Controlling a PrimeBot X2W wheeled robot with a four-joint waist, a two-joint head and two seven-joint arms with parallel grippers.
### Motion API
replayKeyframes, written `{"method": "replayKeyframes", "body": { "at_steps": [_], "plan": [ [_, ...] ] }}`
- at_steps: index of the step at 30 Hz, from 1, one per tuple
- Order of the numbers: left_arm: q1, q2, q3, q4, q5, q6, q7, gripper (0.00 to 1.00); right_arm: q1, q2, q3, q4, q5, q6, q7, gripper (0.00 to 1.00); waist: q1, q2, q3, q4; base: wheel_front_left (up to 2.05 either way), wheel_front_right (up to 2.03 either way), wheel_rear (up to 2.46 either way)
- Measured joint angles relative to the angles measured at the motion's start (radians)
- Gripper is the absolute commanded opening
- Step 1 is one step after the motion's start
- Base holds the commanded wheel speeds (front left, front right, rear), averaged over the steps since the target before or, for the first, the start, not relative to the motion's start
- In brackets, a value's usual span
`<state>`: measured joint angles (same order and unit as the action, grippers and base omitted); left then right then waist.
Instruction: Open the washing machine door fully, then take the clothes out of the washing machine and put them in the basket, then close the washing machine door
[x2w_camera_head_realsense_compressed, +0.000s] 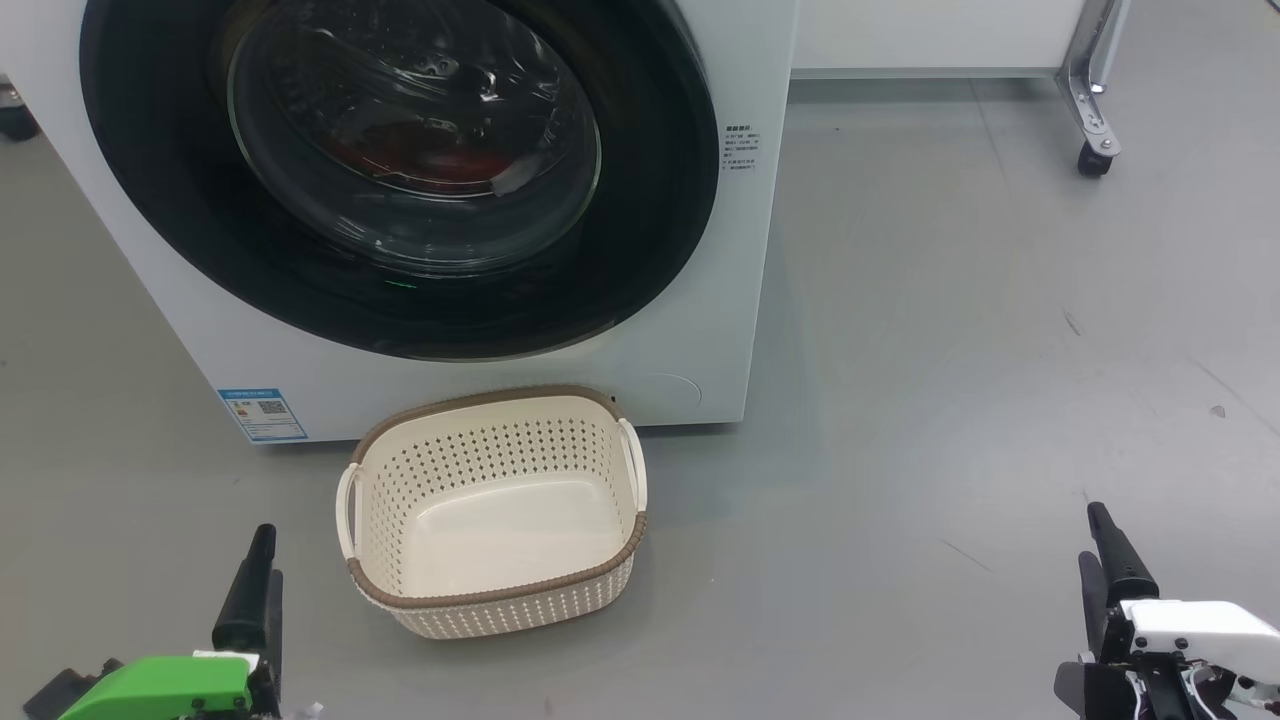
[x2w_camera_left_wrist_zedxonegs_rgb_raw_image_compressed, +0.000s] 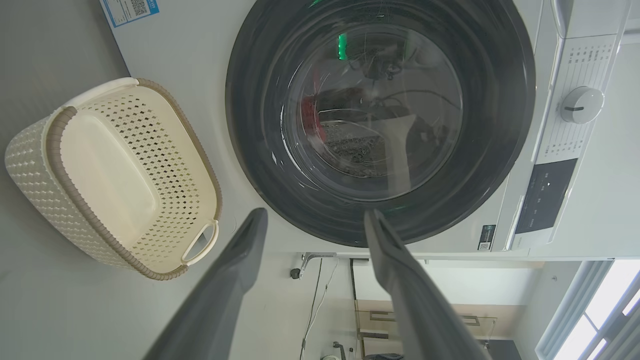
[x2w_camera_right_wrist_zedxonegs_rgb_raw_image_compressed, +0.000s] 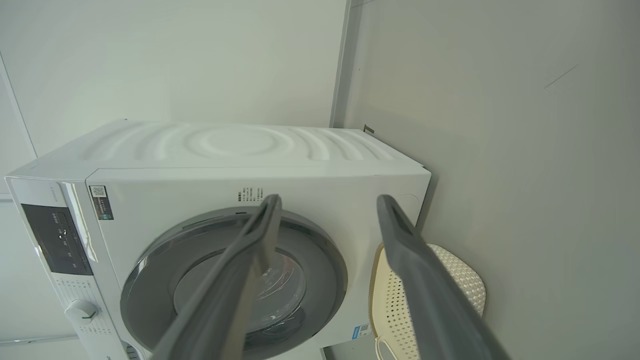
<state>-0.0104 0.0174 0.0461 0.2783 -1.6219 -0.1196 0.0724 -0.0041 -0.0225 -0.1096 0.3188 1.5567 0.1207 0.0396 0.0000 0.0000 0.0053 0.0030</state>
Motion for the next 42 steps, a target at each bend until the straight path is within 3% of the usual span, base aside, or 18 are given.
{"method": "replayKeyframes", "body": {
  "at_steps": [17,29,42],
  "plan": [
    [-0.021,0.069,-0.079,-0.059,0.246,0.000,-0.092,1.00,-0.019,-0.069,0.076,-0.012,-0.270,-0.002,-0.063,1.00,0.0000,0.0000,0.003,0.006,0.00,0.00,0.00],
    [-0.030,0.109,-0.148,-0.067,0.482,0.002,-0.135,1.00,-0.036,-0.107,0.153,-0.024,-0.506,-0.045,-0.101,1.00,0.0000,0.0000,0.005,0.010,0.00,0.00,0.00],
    [-0.045,0.134,-0.221,-0.084,0.725,0.044,-0.180,1.00,-0.050,-0.116,0.238,-0.027,-0.721,-0.088,-0.144,1.00,0.0000,0.0000,0.005,0.014,0.00,0.00,0.00]
  ]
}}
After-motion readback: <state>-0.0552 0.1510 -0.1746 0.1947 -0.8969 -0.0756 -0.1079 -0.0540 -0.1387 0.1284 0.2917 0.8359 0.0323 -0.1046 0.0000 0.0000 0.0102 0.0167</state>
